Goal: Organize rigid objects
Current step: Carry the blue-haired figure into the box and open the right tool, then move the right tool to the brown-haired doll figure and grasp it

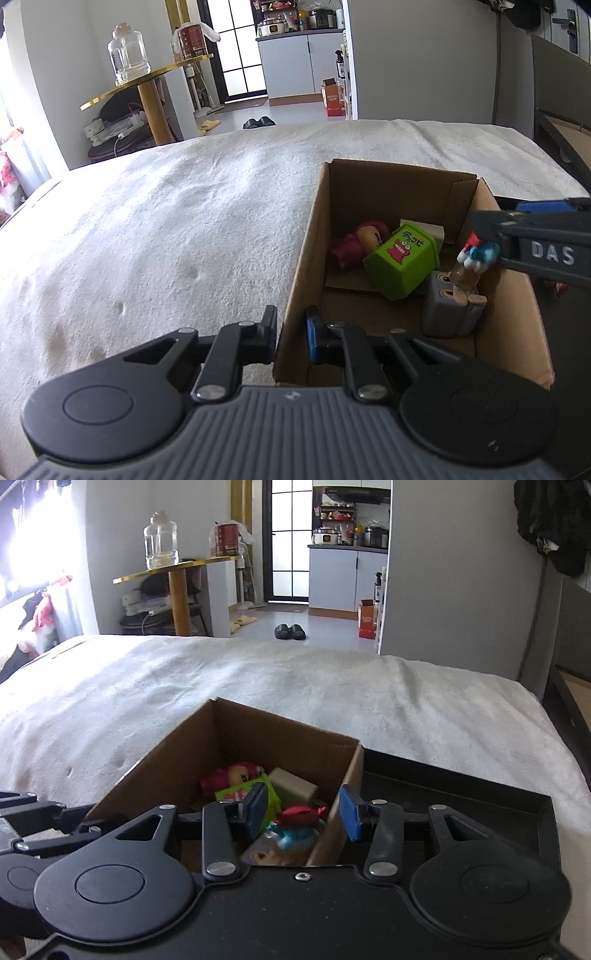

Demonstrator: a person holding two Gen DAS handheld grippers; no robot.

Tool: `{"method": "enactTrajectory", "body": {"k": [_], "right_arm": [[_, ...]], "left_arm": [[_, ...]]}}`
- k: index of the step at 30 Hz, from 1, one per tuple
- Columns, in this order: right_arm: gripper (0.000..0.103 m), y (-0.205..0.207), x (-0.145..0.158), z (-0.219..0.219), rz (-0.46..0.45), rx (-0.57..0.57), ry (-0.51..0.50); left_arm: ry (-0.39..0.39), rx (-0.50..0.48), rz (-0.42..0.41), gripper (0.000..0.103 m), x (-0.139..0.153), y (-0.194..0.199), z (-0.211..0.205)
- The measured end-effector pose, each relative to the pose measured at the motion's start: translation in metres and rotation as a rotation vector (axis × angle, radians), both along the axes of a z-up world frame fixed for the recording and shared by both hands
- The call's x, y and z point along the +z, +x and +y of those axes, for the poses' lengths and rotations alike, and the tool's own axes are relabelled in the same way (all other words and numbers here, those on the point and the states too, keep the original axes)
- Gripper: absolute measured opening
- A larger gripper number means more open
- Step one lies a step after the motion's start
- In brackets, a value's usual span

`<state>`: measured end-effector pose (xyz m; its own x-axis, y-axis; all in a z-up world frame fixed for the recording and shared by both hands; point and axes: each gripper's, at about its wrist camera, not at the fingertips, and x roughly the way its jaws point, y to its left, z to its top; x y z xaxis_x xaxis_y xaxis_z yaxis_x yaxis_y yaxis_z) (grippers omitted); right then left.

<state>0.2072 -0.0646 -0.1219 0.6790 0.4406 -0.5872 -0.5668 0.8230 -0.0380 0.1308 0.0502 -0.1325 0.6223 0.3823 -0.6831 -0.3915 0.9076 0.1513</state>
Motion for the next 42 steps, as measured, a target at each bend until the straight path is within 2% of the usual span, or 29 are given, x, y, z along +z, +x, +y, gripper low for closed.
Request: {"method": "enactTrajectory", "body": {"k": [19,23,25,27,34,39,42], "right_arm": [[0.047,0.000,-0.005,-0.069,0.048,-0.129,0.050],[0.047,0.002,-0.010,-0.076,0.063,-0.149,0.045],[0.047,0.005,-0.013,-0.081,0.070,-0.159,0.045],[0.047,0.008,-0.017,-0.084,0.078,-0.172,0.041],[0.053,0.022,-0.032,-0.097,0.101,-0.212,0.018],[0.063,0.035,-0.045,-0.102,0.109,-0.241,0.003],[0.063,0.044,-0.054,-0.103,0.118,-0.246,-0.012]], "left_arm": [[0.061,0.025,0.046,0.016,0.002,0.008,-0.013],[0.087,0.007,0.035,0.024,0.009,0.010,-0.021],[0.104,0.003,0.044,0.044,0.009,0.013,-0.024],[0.127,0.010,0.056,0.052,0.007,0.015,-0.027],[0.151,0.025,0.070,0.064,0.005,0.023,-0.030],[0.159,0.021,0.080,0.067,0.003,0.028,-0.036],[0.164,0.020,0.081,0.067,0.003,0.031,-0.039]]}}
